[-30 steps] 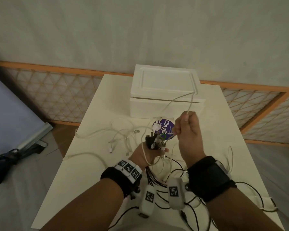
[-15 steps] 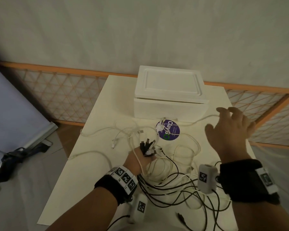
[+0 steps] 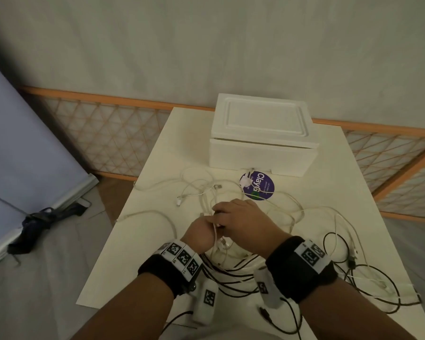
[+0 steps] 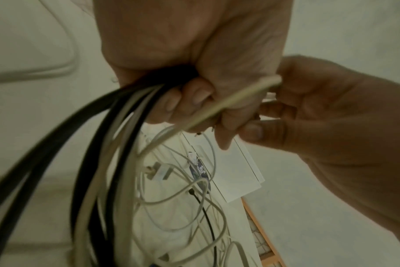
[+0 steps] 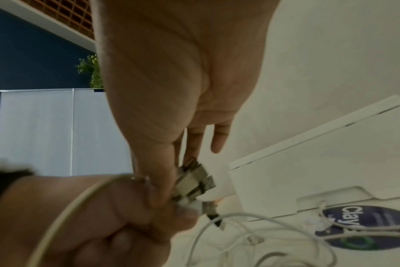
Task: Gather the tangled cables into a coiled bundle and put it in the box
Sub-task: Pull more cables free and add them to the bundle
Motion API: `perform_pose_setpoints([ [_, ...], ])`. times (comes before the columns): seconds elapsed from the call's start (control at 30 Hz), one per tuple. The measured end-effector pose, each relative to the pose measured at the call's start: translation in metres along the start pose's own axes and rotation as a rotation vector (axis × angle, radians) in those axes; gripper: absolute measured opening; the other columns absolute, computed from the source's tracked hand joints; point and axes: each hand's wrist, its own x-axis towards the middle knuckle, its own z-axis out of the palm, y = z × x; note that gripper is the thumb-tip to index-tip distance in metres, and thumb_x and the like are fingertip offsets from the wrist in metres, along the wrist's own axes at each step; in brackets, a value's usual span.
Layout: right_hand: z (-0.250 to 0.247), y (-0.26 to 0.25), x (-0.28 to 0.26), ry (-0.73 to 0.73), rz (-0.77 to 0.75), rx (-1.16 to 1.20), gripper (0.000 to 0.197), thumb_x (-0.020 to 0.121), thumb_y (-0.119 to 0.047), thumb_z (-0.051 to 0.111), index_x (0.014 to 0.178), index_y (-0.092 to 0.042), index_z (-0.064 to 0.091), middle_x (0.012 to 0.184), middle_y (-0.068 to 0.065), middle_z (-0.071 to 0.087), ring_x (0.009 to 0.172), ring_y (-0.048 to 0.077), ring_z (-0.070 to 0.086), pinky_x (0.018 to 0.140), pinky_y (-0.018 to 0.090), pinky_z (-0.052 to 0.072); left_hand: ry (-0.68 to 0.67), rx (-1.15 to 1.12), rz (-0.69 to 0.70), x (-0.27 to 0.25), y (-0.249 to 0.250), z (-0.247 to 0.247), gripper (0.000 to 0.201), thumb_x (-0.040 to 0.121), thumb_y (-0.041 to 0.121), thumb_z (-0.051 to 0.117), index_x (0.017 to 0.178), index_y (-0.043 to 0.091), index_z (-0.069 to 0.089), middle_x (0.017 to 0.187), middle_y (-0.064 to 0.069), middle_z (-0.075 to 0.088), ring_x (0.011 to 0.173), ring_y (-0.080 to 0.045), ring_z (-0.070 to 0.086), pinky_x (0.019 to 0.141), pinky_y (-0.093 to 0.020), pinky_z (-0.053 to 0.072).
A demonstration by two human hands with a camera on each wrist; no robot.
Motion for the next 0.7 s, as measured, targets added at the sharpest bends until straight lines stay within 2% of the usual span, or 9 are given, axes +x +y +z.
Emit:
perform_pose_setpoints([
  [0.03, -0.002, 0.006, 0.0, 0.015, -0.05, 0.029, 0.031, 0.071, -0.021, 0.07, 0.099, -0.033, 0.07, 0.105, -0.006, 0.068, 0.08, 0.02, 0.064, 0.063, 0.032, 0.05, -0.04, 0.013, -0.065, -0.002, -0.001, 0.001, 0.036, 0.102, 0.026, 0.038, 0.118, 0.001, 0.058, 0.118, -0.018, 0.062, 0.111, -0.028, 0.057, 0.089, -0.027, 0.039],
  [0.1, -0.009, 0.011, -0.002, 0.055, -0.112, 0.07, 0.018, 0.069, -0.021, 0.074, 0.084, -0.03, 0.073, 0.099, -0.005, 0.07, 0.076, 0.021, 0.065, 0.061, 0.032, 0.052, -0.091, 0.011, -0.112, -0.003, -0.006, 0.004, 0.031, 0.099, 0.032, 0.047, 0.093, 0.006, 0.064, 0.094, -0.013, 0.066, 0.09, -0.024, 0.061, 0.07, -0.02, 0.043],
  [0.17, -0.012, 0.01, -0.007, 0.048, -0.102, 0.05, 0.021, 0.07, -0.018, 0.076, 0.084, -0.032, 0.071, 0.11, -0.003, 0.067, 0.086, 0.023, 0.064, 0.067, 0.036, 0.051, -0.047, -0.097, -0.175, -0.009, -0.008, 0.004, 0.026, 0.094, 0.029, 0.056, 0.074, 0.013, 0.06, 0.072, -0.002, 0.059, 0.068, -0.015, 0.055, 0.055, -0.015, 0.038],
  [0.27, -0.001, 0.007, -0.01, -0.011, -0.131, 0.003, 0.038, 0.077, -0.009, 0.067, 0.102, -0.036, 0.061, 0.13, -0.002, 0.056, 0.097, 0.023, 0.056, 0.073, 0.036, 0.048, 0.015, -0.163, -0.249, -0.013, -0.011, 0.004, 0.011, 0.091, 0.01, 0.054, 0.093, 0.003, 0.062, 0.076, -0.002, 0.055, 0.067, -0.016, 0.052, 0.062, -0.025, 0.044],
  [0.3, 0.003, 0.008, -0.01, -0.019, -0.136, -0.007, 0.039, 0.078, -0.009, 0.066, 0.105, -0.036, 0.06, 0.13, -0.003, 0.055, 0.096, 0.023, 0.055, 0.073, 0.036, 0.048, 0.022, -0.172, -0.269, -0.014, -0.01, 0.002, 0.007, 0.09, 0.007, 0.053, 0.088, 0.006, 0.06, 0.073, -0.002, 0.054, 0.063, -0.016, 0.051, 0.06, -0.026, 0.044],
  [0.37, 0.005, 0.014, -0.006, 0.021, -0.142, -0.002, 0.029, 0.079, -0.016, 0.069, 0.102, -0.033, 0.063, 0.121, -0.005, 0.061, 0.092, 0.022, 0.058, 0.071, 0.037, 0.05, 0.039, -0.209, -0.306, -0.014, -0.006, 0.0, 0.016, 0.089, 0.009, 0.053, 0.075, 0.016, 0.054, 0.068, 0.0, 0.053, 0.058, -0.013, 0.05, 0.056, -0.024, 0.044],
  [0.5, -0.009, 0.025, -0.009, 0.113, -0.173, -0.007, 0.008, 0.081, -0.021, 0.064, 0.089, -0.024, 0.066, 0.103, -0.004, 0.067, 0.086, 0.021, 0.061, 0.069, 0.034, 0.05, -0.043, -0.433, -0.47, -0.012, -0.006, 0.002, 0.018, 0.093, 0.025, 0.055, 0.101, 0.01, 0.059, 0.069, -0.002, 0.054, 0.071, -0.028, 0.058, 0.056, -0.024, 0.037],
  [0.57, -0.026, 0.029, -0.015, 0.177, -0.093, 0.056, 0.01, 0.085, -0.021, 0.058, 0.086, -0.016, 0.066, 0.093, 0.001, 0.069, 0.084, 0.022, 0.063, 0.07, 0.032, 0.052, -0.047, -0.557, -0.492, -0.016, -0.008, -0.001, 0.025, 0.086, 0.035, 0.066, 0.08, 0.013, 0.059, 0.056, 0.0, 0.045, 0.049, -0.018, 0.043, 0.047, -0.025, 0.031],
  [0.7, -0.056, 0.051, -0.03, 0.164, 0.192, 0.197, 0.014, 0.094, -0.025, 0.056, 0.089, -0.012, 0.059, 0.077, 0.001, 0.064, 0.073, 0.025, 0.061, 0.062, 0.032, 0.043, 0.131, -0.909, -0.551, -0.025, -0.015, -0.004, 0.022, 0.091, 0.025, 0.062, 0.073, 0.018, 0.051, 0.046, 0.003, 0.034, 0.036, -0.009, 0.024, 0.039, -0.02, 0.022],
])
